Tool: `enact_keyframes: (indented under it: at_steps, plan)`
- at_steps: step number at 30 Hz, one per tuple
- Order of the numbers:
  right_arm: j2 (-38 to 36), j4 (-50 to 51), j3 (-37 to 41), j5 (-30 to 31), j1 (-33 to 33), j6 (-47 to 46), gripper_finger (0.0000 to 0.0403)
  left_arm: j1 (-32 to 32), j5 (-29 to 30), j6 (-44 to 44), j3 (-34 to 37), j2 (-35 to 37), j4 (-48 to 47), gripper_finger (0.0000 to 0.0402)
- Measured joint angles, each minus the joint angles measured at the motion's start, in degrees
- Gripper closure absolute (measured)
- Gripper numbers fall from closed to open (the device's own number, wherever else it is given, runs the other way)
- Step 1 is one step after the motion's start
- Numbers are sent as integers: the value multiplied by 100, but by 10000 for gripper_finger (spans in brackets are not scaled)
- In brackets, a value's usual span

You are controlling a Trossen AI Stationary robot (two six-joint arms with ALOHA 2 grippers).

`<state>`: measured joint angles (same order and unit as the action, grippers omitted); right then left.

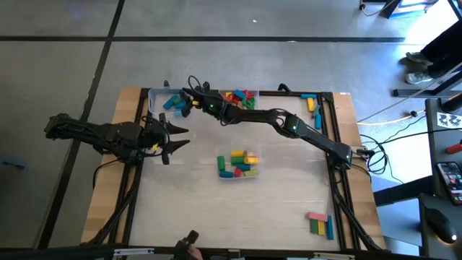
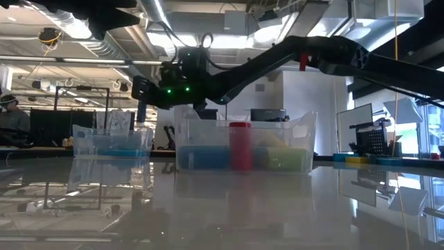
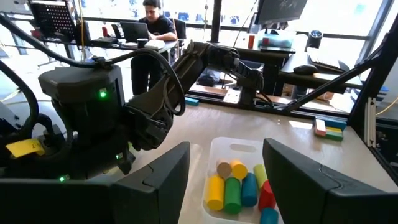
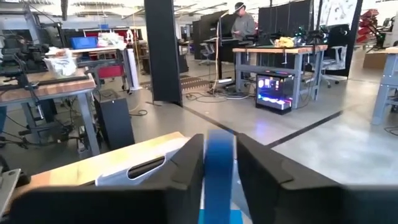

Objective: Sort blocks by size
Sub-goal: Put the blue rectangular block into the top left transparent bin, then put the yellow rectangular block into the top left transparent bin

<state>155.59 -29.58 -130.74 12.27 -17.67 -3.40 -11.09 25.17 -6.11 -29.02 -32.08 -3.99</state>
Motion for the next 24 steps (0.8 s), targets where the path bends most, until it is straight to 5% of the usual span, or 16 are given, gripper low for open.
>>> enact_keyframes:
  at_steps: [11, 24]
  plan:
    - [-13, 284, 0, -243, 20, 3, 202, 0, 0, -8, 0, 0, 0, 203]
    - [-957, 1263, 0, 368, 121, 608, 218, -3, -2, -266, 0, 0, -2, 203]
